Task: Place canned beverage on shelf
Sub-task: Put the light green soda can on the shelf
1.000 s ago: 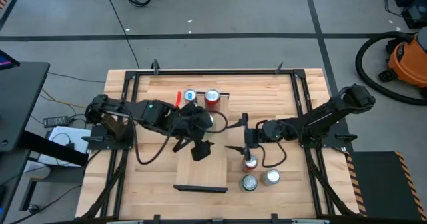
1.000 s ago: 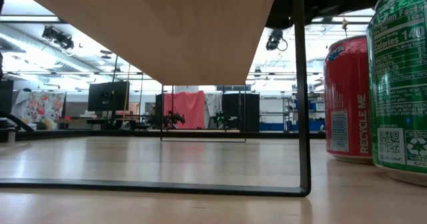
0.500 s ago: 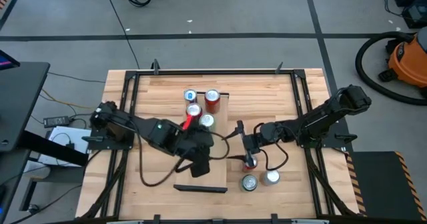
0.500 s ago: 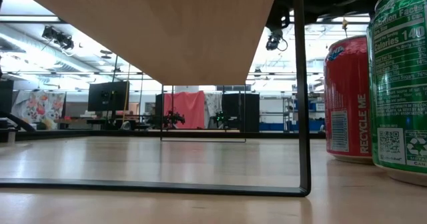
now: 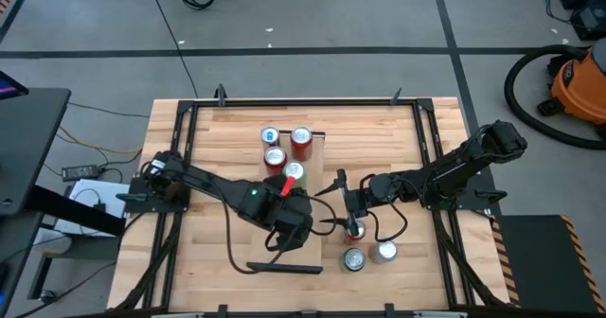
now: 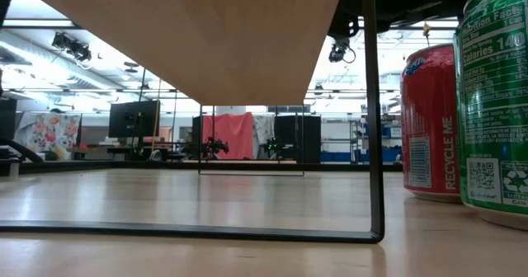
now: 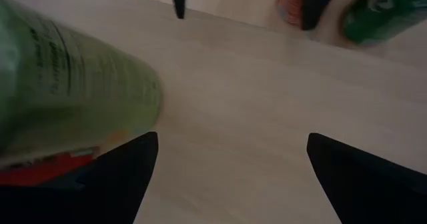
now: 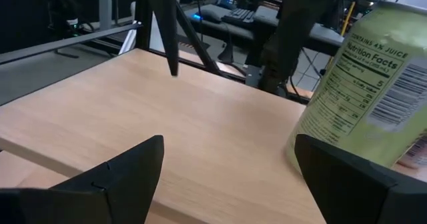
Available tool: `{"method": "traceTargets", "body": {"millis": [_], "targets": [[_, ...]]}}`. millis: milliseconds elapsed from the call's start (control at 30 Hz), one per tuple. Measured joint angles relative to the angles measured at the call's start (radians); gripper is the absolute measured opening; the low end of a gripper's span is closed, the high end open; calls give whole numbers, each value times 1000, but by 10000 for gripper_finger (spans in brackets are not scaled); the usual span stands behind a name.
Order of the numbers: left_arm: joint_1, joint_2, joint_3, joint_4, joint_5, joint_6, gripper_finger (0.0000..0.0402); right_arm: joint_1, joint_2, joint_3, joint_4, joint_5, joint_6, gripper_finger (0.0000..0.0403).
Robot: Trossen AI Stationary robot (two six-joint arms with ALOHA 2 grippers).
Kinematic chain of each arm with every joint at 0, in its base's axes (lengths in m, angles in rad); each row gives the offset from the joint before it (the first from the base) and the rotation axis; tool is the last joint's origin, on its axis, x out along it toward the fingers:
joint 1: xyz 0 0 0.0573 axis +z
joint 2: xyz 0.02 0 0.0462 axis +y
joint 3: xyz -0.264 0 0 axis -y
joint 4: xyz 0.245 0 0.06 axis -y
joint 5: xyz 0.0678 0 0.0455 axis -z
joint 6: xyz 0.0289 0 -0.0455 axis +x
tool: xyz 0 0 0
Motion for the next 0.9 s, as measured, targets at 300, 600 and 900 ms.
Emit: {"method": "traceTargets", "body": {"millis": [300, 600, 900], "targets": [[33, 6, 0, -1, -73, 58, 396, -2, 0, 0, 0, 1, -1, 348], [72, 6, 0, 2, -101, 73, 396, -2, -1, 0, -3, 27, -1, 348], [71, 6, 0, 30, -77, 92, 396, -29, -82, 0, -129, 68, 25, 348]]}}
